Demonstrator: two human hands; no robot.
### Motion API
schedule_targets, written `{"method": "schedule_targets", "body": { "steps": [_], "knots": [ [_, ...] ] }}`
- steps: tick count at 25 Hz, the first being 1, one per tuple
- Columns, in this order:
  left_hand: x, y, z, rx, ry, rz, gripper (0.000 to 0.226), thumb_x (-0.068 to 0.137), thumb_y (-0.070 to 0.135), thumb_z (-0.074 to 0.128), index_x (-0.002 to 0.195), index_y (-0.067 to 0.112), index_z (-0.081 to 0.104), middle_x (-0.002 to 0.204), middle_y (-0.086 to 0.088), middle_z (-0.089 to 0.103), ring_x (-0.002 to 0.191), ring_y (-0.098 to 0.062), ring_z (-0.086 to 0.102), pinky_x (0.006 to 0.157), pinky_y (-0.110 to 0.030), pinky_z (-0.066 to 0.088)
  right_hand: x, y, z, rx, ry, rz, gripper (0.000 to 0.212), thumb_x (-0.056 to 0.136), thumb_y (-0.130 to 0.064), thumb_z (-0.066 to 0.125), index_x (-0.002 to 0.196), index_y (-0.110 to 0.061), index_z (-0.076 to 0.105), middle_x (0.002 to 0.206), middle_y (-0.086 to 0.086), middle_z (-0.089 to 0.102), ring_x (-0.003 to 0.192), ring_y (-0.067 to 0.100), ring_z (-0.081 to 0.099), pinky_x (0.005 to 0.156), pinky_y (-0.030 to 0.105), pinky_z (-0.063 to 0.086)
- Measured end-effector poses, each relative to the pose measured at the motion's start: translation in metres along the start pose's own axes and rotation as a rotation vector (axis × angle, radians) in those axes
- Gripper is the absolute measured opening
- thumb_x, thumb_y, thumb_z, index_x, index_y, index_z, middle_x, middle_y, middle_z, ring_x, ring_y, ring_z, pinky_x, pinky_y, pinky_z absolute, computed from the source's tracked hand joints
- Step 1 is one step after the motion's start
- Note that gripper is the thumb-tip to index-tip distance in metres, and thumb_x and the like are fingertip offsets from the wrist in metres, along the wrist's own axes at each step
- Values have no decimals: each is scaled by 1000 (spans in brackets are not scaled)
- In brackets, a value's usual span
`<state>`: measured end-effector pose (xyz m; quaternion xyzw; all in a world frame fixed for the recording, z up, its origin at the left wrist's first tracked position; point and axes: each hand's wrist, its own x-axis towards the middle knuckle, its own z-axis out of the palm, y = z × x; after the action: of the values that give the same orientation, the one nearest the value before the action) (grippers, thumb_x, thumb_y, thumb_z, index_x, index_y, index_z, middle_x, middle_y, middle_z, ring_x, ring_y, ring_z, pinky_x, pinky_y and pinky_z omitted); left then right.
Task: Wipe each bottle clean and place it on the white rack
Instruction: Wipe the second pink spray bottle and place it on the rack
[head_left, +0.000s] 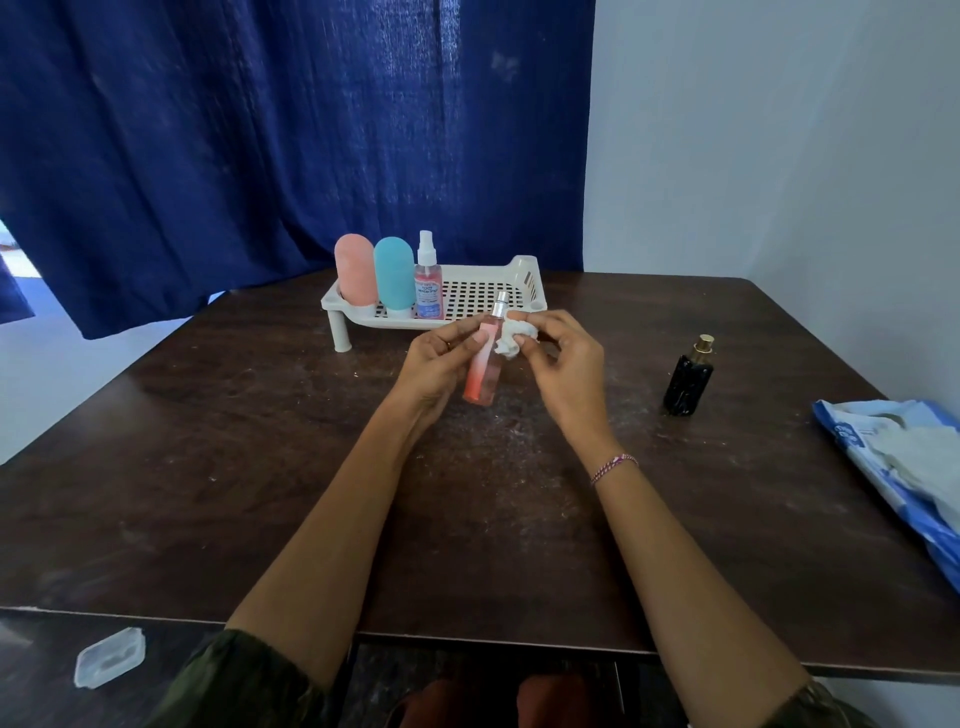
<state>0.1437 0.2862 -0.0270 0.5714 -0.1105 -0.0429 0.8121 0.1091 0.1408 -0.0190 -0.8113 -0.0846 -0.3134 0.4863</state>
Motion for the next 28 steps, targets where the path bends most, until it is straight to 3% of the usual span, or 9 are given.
{"method": "schedule_targets", "body": {
  "steps": [4,9,12,17,22,26,28],
  "knots": [
    [1,-3,1,-54,-5,-76,23,96,15,47,111,15,65,106,-6,69,92,-15,64,80,-28,52,-5,-5,3,-53,-7,-95,27,83,-8,66,110,-4,65,111,4,60,106,4,50,90,22,49],
    [0,-3,7,-84,-45,-133,30,99,21,44,122,11,59,108,-7,68,87,-13,64,73,-26,52,-7,-4,7,-91,28,-168,24,84,-2,63,108,-2,65,112,5,58,107,2,46,93,11,42],
    [-1,3,5,-150,4,-99,32,98,16,43,127,8,54,113,-9,66,93,-15,65,76,-27,55,-11,-7,11,-165,-91,-271,26,83,1,63,108,-3,66,110,7,59,107,7,50,95,18,43],
    [0,11,-1,-272,97,-86,34,99,16,40,130,5,50,115,-14,61,94,-17,62,75,-26,56,-17,-7,17,-193,-285,-402,26,79,5,64,104,-1,67,102,9,60,93,11,55,88,13,42],
    [-6,9,8,-203,-54,-144,32,99,16,41,125,3,54,99,-8,68,82,-13,66,67,-26,56,-14,-7,12,-162,-75,-318,27,82,3,62,108,-4,66,107,7,59,104,9,52,94,19,44],
    [-10,11,15,-181,-99,-159,24,99,17,41,108,11,63,101,-7,69,92,-16,62,92,-33,46,-10,-8,10,-71,79,-200,27,87,-4,60,114,-4,63,112,5,58,109,7,49,94,18,45],
    [-12,13,18,-219,-75,-147,25,100,16,39,112,9,60,110,-10,66,99,-17,62,97,-35,46,-8,-6,10,-31,81,-152,27,87,-6,61,114,-5,63,113,3,58,109,7,50,92,19,47]
  ]
}}
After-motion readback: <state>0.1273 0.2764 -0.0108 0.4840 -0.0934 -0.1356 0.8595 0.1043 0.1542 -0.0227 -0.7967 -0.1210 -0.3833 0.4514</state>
